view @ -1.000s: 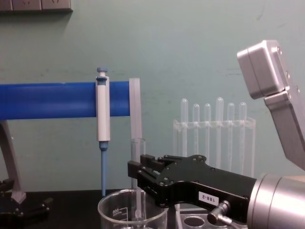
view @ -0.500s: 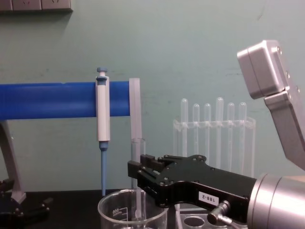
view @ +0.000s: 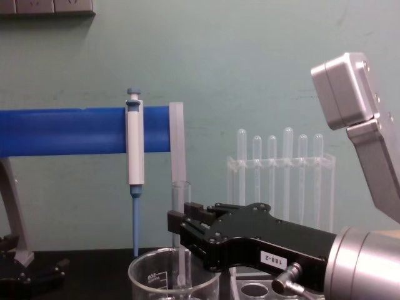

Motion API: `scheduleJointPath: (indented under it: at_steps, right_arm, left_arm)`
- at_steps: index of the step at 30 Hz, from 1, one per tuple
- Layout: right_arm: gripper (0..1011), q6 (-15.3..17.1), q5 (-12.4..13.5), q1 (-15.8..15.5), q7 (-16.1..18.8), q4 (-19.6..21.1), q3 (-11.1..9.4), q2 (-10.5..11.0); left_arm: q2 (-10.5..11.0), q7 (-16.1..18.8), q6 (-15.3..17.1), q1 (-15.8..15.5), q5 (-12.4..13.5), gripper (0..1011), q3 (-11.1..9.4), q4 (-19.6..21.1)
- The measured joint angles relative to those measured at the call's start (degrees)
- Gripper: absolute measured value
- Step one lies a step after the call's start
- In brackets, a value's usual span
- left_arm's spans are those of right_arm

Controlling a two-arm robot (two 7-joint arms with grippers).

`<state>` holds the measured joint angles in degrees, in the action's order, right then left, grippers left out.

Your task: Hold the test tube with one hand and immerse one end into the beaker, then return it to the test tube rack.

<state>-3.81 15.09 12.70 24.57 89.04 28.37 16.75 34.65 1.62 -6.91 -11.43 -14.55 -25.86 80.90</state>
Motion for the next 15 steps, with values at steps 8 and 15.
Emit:
scheduleJointPath:
  at_steps: [8, 15]
  right_arm:
    - [225, 0.0, 0.0, 0.0, 0.0, 0.0, 0.0, 0.0]
    - [225, 0.0, 0.0, 0.0, 0.0, 0.0, 0.0, 0.0]
  left_arm:
    - [0.0, 0.0, 0.0, 0.0, 0.0, 1000, 0.0, 0.0]
    - [0.0, 0.0, 0.0, 0.0, 0.0, 1000, 0.0, 0.0]
